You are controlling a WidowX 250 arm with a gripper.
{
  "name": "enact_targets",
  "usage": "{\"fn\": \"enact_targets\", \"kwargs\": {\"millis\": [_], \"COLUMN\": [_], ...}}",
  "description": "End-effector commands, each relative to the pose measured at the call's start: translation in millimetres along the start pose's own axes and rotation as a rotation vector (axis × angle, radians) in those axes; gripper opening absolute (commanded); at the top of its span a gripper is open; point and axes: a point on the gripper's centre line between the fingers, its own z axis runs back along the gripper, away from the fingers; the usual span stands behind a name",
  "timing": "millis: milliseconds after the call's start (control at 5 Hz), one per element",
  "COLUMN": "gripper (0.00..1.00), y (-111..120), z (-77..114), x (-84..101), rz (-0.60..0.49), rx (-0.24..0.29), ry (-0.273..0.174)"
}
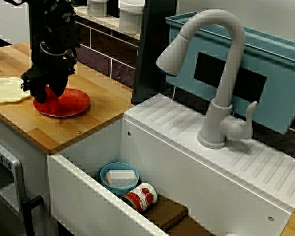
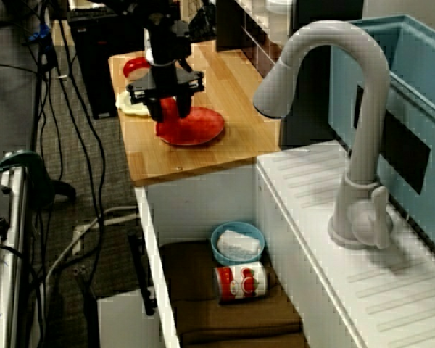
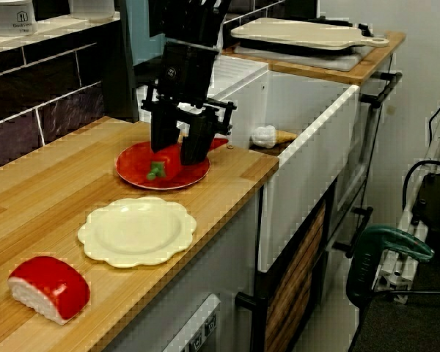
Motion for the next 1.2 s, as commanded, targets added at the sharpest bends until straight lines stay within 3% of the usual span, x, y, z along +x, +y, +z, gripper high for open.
{"fn": "enact_targets", "kwargs": {"millis": [0,200,1000], "gripper": [0.0,0.0,0.0], "y": [6.7,7.7,29.5], "z": [50.9,55.5,45.1], "x": [24.5,37.5,75.2], "rz": [0.017,-0.035,-0.081], "rx": [-0.088,-0.074,-0.141], "ry": [0.014,0.028,-0.081]}}
